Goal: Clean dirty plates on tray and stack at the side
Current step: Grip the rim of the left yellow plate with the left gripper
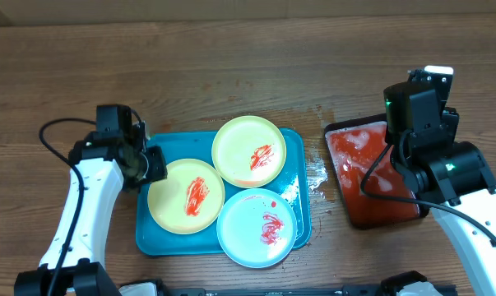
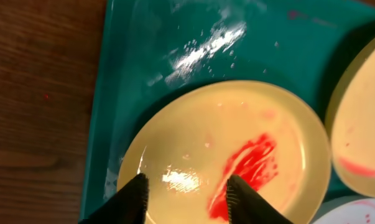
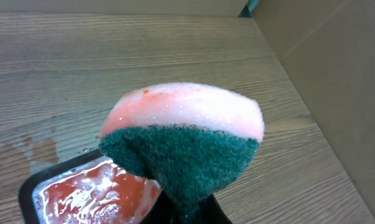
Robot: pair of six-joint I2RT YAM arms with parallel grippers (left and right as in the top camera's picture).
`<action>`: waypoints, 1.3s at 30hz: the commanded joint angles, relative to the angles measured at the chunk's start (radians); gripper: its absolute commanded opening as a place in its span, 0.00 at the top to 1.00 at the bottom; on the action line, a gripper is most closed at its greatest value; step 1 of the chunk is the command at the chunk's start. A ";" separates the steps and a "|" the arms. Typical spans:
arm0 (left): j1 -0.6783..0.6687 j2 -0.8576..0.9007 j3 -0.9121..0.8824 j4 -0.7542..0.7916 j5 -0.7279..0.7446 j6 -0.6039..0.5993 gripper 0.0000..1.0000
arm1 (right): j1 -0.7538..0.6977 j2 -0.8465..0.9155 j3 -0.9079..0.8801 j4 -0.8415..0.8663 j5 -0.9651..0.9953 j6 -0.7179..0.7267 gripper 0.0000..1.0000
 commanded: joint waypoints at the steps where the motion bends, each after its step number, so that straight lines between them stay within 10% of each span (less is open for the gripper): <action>1: 0.040 0.004 -0.077 0.032 -0.028 -0.040 0.48 | 0.005 -0.006 0.020 -0.007 -0.028 0.006 0.96; 12: 0.130 0.004 -0.257 0.213 0.003 -0.025 0.43 | 0.005 -0.006 0.020 -0.069 -0.028 0.007 0.96; 18: 0.130 0.005 -0.291 0.266 0.010 -0.019 0.71 | 0.005 -0.006 0.020 -0.088 -0.028 0.008 0.96; 26: 0.130 0.005 -0.304 0.282 0.009 -0.019 0.85 | 0.005 -0.006 0.020 -0.088 -0.028 0.008 0.96; 33: 0.130 0.005 -0.311 0.300 0.009 -0.019 0.69 | 0.005 -0.006 0.020 -0.087 -0.028 0.007 0.96; 39: 0.130 0.005 -0.319 0.313 0.008 -0.020 0.30 | 0.005 -0.006 0.020 -0.087 -0.037 0.007 0.96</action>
